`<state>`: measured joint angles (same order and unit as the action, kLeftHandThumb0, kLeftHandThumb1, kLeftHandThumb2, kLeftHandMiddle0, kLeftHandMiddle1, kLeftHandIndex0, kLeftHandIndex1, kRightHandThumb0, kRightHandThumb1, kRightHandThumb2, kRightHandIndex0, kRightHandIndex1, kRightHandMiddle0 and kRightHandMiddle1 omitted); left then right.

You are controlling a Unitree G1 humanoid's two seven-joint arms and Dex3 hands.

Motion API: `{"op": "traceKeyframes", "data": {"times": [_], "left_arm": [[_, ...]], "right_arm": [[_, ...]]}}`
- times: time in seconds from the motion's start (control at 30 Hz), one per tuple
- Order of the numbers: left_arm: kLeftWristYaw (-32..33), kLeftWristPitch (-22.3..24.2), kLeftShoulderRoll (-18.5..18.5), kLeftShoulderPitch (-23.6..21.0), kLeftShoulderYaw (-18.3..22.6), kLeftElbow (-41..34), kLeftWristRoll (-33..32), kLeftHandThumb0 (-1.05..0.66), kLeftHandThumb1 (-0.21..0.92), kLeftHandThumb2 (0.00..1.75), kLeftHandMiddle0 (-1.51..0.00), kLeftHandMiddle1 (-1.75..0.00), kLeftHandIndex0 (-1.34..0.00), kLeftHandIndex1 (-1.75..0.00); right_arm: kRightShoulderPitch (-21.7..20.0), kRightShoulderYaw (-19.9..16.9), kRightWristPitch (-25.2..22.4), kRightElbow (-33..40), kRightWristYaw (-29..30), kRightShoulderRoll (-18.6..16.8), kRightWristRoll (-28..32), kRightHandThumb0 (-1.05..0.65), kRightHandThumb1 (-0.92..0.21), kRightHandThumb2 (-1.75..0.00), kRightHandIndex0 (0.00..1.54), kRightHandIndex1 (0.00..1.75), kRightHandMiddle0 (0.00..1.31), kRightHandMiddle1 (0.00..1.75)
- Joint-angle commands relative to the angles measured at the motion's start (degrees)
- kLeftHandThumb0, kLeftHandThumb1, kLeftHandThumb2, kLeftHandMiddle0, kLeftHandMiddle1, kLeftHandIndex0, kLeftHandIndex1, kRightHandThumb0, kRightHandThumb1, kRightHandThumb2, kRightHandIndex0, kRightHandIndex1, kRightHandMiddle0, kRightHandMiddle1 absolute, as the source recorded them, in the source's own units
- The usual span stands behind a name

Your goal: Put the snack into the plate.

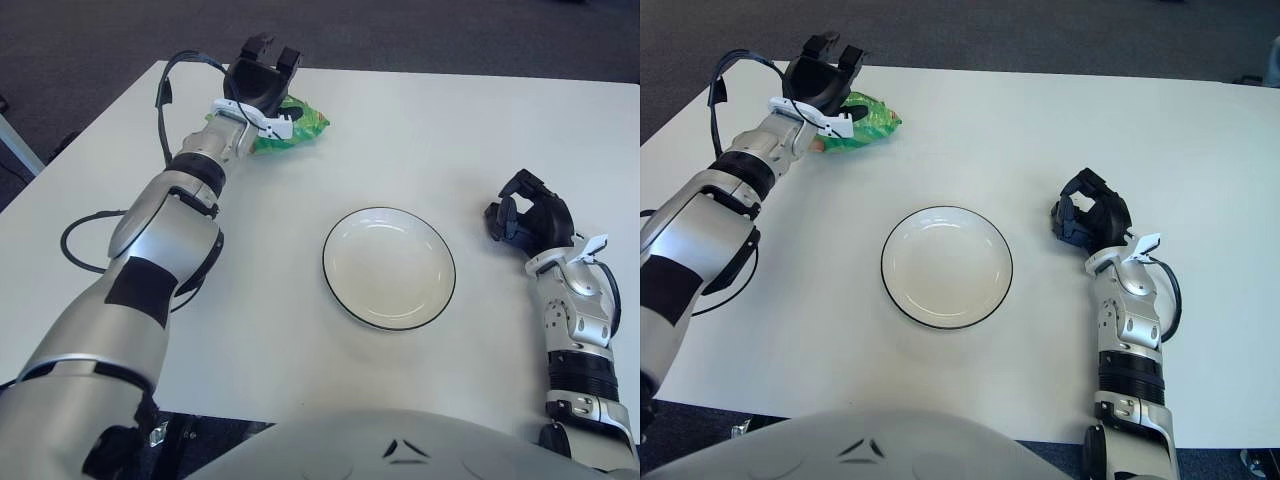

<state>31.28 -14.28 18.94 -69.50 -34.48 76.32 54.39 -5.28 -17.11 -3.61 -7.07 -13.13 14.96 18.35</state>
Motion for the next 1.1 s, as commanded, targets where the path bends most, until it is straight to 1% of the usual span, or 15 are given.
{"op": "traceKeyframes", "data": {"times": [0.0,0.33,0.57,0.67,0.9,1.07], "left_arm": [[-2.24,1.90,-0.22,-1.37,-0.55,0.63,-0.69,-1.02,0.92,1.23,-0.11,-0.07,0.00,-0.53],[-7.66,5.70,-1.27,-0.81,-0.67,1.36,-1.51,-1.01,0.92,1.26,-0.09,-0.04,0.00,-0.48],[-11.86,7.82,-1.84,-0.16,-0.38,1.91,-3.05,-1.00,0.92,1.27,-0.10,-0.04,0.00,-0.51],[-13.81,8.68,-2.09,0.27,-0.11,2.17,-3.82,-1.01,0.92,1.27,-0.13,-0.05,0.00,-0.54],[-16.23,9.87,-2.19,1.35,0.09,2.66,-5.29,-1.03,0.92,1.29,-0.18,-0.06,0.00,-0.59],[-18.74,11.33,-2.19,3.09,1.78,3.25,-7.43,-1.03,0.92,1.29,-0.20,-0.06,0.00,-0.63]], "right_arm": [[4.13,1.26,-2.46,-3.00,-0.43,-2.05,-0.18,-0.47,-0.36,-1.26,1.26,1.75,0.58,1.75],[4.40,1.63,-2.87,-2.36,0.11,-1.97,-0.65,-0.47,-0.36,-1.26,1.26,1.75,0.58,1.75],[4.76,1.92,-2.97,-1.73,-0.06,-1.92,-0.57,-0.47,-0.36,-1.26,1.26,1.75,0.58,1.75],[4.81,2.00,-3.20,-1.62,-0.20,-1.73,-0.52,-0.47,-0.36,-1.26,1.26,1.75,0.58,1.75],[5.11,1.96,-4.18,-0.83,-0.07,-1.57,-0.31,-0.47,-0.36,-1.27,1.26,1.75,0.58,1.75],[5.21,1.98,-4.93,-0.40,0.05,-1.54,-0.16,-0.47,-0.35,-1.27,1.26,1.75,0.59,1.75]]}}
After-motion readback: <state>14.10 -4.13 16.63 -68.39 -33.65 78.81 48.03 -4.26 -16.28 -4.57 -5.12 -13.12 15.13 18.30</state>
